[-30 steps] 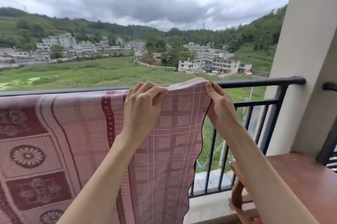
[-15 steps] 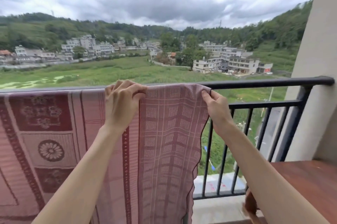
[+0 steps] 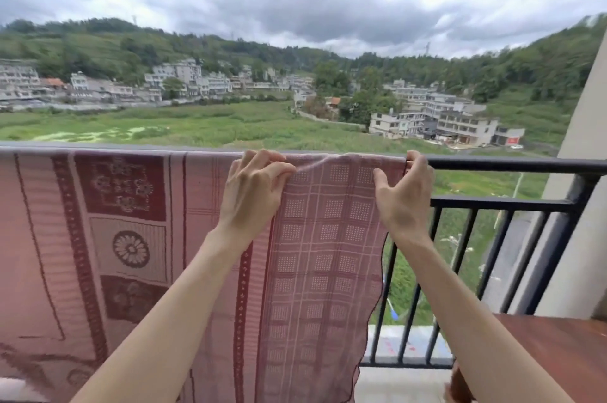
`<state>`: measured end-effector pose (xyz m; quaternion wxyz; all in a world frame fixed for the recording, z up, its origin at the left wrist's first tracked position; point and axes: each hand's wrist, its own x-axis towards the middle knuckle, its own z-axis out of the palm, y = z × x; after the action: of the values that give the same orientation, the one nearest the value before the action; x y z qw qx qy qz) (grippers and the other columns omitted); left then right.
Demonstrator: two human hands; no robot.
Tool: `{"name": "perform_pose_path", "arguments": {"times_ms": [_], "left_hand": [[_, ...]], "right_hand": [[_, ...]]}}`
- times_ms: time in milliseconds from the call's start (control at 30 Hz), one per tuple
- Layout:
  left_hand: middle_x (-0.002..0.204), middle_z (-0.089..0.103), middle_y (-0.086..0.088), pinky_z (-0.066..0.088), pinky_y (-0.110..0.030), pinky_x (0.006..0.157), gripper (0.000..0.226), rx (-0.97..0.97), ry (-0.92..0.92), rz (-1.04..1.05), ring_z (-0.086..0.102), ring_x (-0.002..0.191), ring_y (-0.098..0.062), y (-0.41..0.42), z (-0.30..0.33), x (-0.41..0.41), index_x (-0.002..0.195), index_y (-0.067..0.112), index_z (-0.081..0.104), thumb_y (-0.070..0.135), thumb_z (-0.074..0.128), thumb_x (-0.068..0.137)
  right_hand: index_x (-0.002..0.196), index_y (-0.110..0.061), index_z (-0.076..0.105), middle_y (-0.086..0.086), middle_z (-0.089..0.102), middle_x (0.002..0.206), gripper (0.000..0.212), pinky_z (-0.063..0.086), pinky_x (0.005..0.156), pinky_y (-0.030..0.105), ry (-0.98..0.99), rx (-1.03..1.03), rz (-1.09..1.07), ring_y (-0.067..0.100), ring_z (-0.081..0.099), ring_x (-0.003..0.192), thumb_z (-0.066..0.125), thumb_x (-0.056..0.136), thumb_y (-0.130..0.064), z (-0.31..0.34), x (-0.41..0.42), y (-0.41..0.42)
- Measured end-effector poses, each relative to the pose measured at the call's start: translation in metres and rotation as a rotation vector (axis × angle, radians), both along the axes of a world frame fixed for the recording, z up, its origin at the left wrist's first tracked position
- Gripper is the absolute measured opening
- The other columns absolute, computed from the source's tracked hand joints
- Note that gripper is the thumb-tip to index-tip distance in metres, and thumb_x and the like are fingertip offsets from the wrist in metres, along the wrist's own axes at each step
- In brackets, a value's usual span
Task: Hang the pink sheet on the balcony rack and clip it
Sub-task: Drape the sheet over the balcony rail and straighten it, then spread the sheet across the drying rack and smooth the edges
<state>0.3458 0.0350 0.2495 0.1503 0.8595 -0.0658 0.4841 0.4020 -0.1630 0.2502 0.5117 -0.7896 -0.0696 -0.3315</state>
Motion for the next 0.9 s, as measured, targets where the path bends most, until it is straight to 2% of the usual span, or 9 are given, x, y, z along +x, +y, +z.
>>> {"name": "perform_pose_path", "arguments": {"times_ms": [67, 133, 200, 333, 533, 633, 733, 900], "left_hand": [[0.115, 0.063, 0.003, 0.034, -0.033, 0.099, 0.023, 0.052, 0.020, 0.017, 0.051, 0.111, -0.018, 0.009, -0.007, -0.005, 0.109, 0.017, 0.067, 0.015, 0.060, 0.088], [0.129, 0.056, 0.004, 0.028, -0.036, 0.108, 0.032, 0.098, 0.065, 0.040, 0.044, 0.124, -0.017, 0.026, -0.011, -0.014, 0.121, 0.019, 0.059, 0.015, 0.058, 0.089], [0.141, 0.045, 0.004, 0.020, -0.040, 0.115, 0.040, 0.120, 0.145, 0.089, 0.033, 0.135, -0.015, 0.052, -0.012, -0.029, 0.132, 0.021, 0.048, 0.017, 0.052, 0.092], [0.153, 0.024, 0.005, 0.004, -0.036, 0.117, 0.047, 0.085, 0.271, 0.223, 0.011, 0.143, -0.013, 0.128, -0.013, -0.070, 0.142, 0.026, 0.031, 0.026, 0.041, 0.096], [0.153, 0.022, 0.003, 0.007, -0.035, 0.118, 0.047, -0.004, 0.293, 0.366, 0.012, 0.143, -0.013, 0.277, -0.020, -0.161, 0.143, 0.028, 0.026, 0.030, 0.037, 0.097], [0.152, 0.027, -0.001, 0.013, -0.037, 0.117, 0.046, -0.018, 0.298, 0.463, 0.018, 0.142, -0.016, 0.365, -0.021, -0.215, 0.142, 0.026, 0.030, 0.031, 0.037, 0.097], [0.148, 0.033, -0.001, 0.019, -0.040, 0.116, 0.052, -0.046, 0.282, 0.574, 0.023, 0.140, -0.018, 0.442, -0.022, -0.270, 0.140, 0.025, 0.034, 0.041, 0.027, 0.092], [0.143, 0.041, -0.003, 0.024, -0.040, 0.113, 0.060, -0.081, 0.274, 0.693, 0.031, 0.135, -0.020, 0.542, -0.028, -0.344, 0.137, 0.022, 0.041, 0.047, 0.019, 0.086]], "right_hand": [[0.134, -0.008, 0.037, 0.016, 0.038, 0.137, 0.053, 0.031, 0.109, 0.045, -0.166, -0.211, -0.039, 0.028, 0.038, 0.127, 0.059, 0.088, -0.023, -0.007, -0.011, 0.020], [0.130, -0.008, 0.046, 0.019, 0.037, 0.142, 0.048, 0.019, 0.114, 0.052, -0.289, -0.409, -0.069, 0.033, 0.032, 0.134, 0.060, 0.087, -0.022, -0.014, -0.021, 0.048], [0.129, -0.008, 0.050, 0.019, 0.038, 0.144, 0.045, 0.010, 0.114, 0.052, -0.328, -0.523, -0.012, 0.034, 0.030, 0.137, 0.060, 0.088, -0.023, -0.018, -0.034, 0.084], [0.133, -0.010, 0.047, 0.017, 0.041, 0.144, 0.050, 0.008, 0.114, 0.054, -0.346, -0.672, 0.136, 0.032, 0.031, 0.138, 0.059, 0.087, -0.026, -0.025, -0.066, 0.169], [0.137, -0.015, 0.044, 0.013, 0.040, 0.146, 0.052, 0.008, 0.113, 0.048, -0.394, -0.687, 0.348, 0.028, 0.032, 0.138, 0.057, 0.088, -0.029, -0.021, -0.128, 0.329], [0.140, -0.016, 0.040, 0.012, 0.037, 0.148, 0.055, 0.008, 0.114, 0.043, -0.425, -0.657, 0.469, 0.028, 0.031, 0.139, 0.056, 0.090, -0.030, -0.019, -0.166, 0.419], [0.142, -0.017, 0.036, 0.011, 0.035, 0.149, 0.055, 0.007, 0.114, 0.039, -0.468, -0.649, 0.600, 0.027, 0.029, 0.139, 0.053, 0.091, -0.032, -0.018, -0.206, 0.505], [0.144, -0.020, 0.031, 0.008, 0.031, 0.151, 0.054, 0.007, 0.116, 0.038, -0.533, -0.645, 0.781, 0.025, 0.025, 0.141, 0.045, 0.094, -0.036, -0.013, -0.259, 0.629]]}}
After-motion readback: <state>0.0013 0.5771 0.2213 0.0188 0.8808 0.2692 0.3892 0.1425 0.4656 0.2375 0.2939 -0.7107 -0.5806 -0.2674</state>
